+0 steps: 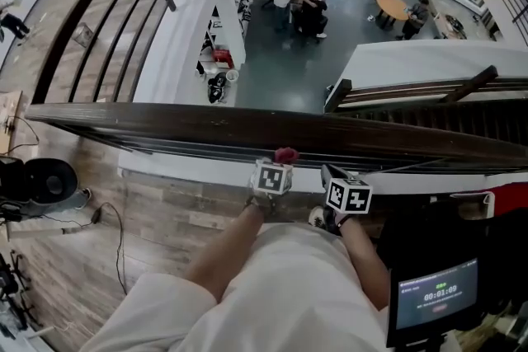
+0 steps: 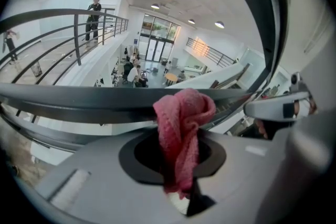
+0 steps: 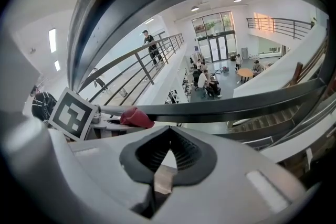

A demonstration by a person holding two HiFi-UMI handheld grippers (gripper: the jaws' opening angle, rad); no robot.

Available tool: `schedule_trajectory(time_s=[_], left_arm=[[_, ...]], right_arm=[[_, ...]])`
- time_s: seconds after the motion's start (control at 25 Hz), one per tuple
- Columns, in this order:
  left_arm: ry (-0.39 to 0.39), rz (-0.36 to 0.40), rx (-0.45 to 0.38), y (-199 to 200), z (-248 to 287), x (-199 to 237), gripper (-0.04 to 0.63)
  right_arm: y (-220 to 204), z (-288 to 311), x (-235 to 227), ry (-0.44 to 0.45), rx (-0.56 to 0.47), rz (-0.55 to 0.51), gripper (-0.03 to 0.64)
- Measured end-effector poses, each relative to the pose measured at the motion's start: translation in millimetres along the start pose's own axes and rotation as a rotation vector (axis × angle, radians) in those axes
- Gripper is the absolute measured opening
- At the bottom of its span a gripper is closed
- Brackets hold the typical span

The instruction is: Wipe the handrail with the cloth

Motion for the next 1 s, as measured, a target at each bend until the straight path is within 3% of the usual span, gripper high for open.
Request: schedule_trajectory(time_s=[0.64, 0.88, 1.0], left_arm=[[-0.036, 0.021, 0.02, 1, -18, 45, 0.089], [0.015, -0.011, 0.031, -3, -31, 68, 0.089], [0.032, -0.042, -0.057, 4, -33, 78, 0.089]], right_arm=[[-2, 36, 55, 0.018, -0.002, -0.053, 0.003], [1, 38, 63, 0.022, -0.004, -0.053, 0.003], [-1, 37, 60, 0.021, 0.001, -0.056, 0.003]])
Point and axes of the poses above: the fingertips, and each gripper's own axes: z forward along the fingers, x to its left, y out of its top, the point moved 6 cm from there along -z, backward along the fingers, and after that the axes turned 11 degrees about -x, right-handed, at the moved point
